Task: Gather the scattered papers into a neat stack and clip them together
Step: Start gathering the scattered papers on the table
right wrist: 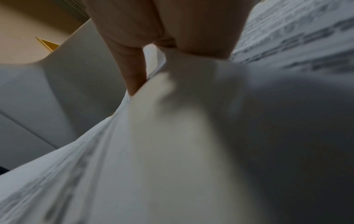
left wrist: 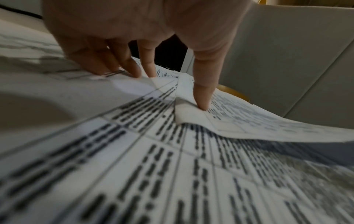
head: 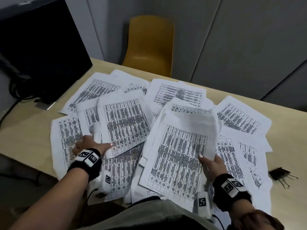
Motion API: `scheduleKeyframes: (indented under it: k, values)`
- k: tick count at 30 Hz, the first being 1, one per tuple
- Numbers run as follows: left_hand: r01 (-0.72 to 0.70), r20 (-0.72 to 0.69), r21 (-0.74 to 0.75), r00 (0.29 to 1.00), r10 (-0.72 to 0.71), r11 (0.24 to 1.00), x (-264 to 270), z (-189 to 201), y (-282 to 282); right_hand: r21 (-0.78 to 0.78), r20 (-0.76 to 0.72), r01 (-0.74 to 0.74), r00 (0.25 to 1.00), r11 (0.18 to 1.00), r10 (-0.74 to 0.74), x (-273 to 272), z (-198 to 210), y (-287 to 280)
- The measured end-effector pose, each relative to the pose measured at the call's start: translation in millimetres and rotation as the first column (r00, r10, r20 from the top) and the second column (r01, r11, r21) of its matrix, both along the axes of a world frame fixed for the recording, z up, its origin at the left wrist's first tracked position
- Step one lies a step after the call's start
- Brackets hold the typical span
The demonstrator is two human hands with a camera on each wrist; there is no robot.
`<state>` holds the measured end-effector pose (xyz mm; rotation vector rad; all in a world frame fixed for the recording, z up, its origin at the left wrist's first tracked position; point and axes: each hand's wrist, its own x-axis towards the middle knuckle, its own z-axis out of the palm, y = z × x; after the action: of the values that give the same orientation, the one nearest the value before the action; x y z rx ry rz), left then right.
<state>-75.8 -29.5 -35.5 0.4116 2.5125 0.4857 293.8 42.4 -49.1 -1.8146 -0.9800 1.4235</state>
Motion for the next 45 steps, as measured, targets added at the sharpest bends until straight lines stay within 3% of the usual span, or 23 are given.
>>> scheduleKeyframes:
  k: [5,14,19,23,27,30,34,38,45]
  values:
    - [-0.037,0.003,0.131,0.999,0.037,0.991,9.1,1.3,4.7,-0.018,0.009,-0.025,1.0,1.0,0.025,-0.1,2.1,-1.0]
    - [-0.259,0.196,0.366,0.96,0.198,0.894,-4.1,3.7,-7.0,-0.007,-0.008,-0.03,1.0,1.0,0.03,-0.5,6.1,-3.0]
    - [-0.355,0.51,0.324,0.846,0.154,0.877,-13.6,3.1,-15.3,-0.016,-0.013,-0.022,1.0,1.0,0.021,-1.3,4.3,-2.1]
    - [-0.348,0.562,0.29,0.816,0.136,0.891,-30.0,-1.4,-15.5,0.022,0.004,0.019,1.0,1.0,-0.019,-2.8,7.3,-4.2]
    - [-0.336,0.543,0.361,0.834,0.096,0.87,-36.0,6.6,-16.8,0.055,0.038,0.018,0.999,0.998,-0.02,-5.0,10.6,-6.8]
    - [-0.258,0.546,0.358,0.837,0.023,0.897,-22.4,5.6,-19.0,0.036,0.042,0.017,0.999,0.999,-0.019,-4.2,10.0,-6.4]
    - [-0.148,0.426,0.402,0.904,-0.041,0.903,0.6,0.4,-15.8,0.044,0.043,0.004,0.999,0.999,-0.006,-4.0,11.8,-6.9]
    - [-0.101,0.32,0.579,0.941,-0.111,0.809,-3.2,20.9,-11.1,0.044,0.05,-0.001,0.999,0.999,-0.001,-3.1,12.3,-8.1]
    - [-0.106,0.302,0.781,0.927,-0.223,0.615,-4.1,67.4,-0.4,0.04,0.044,-0.001,0.999,0.999,0.0,-2.6,12.0,-9.2]
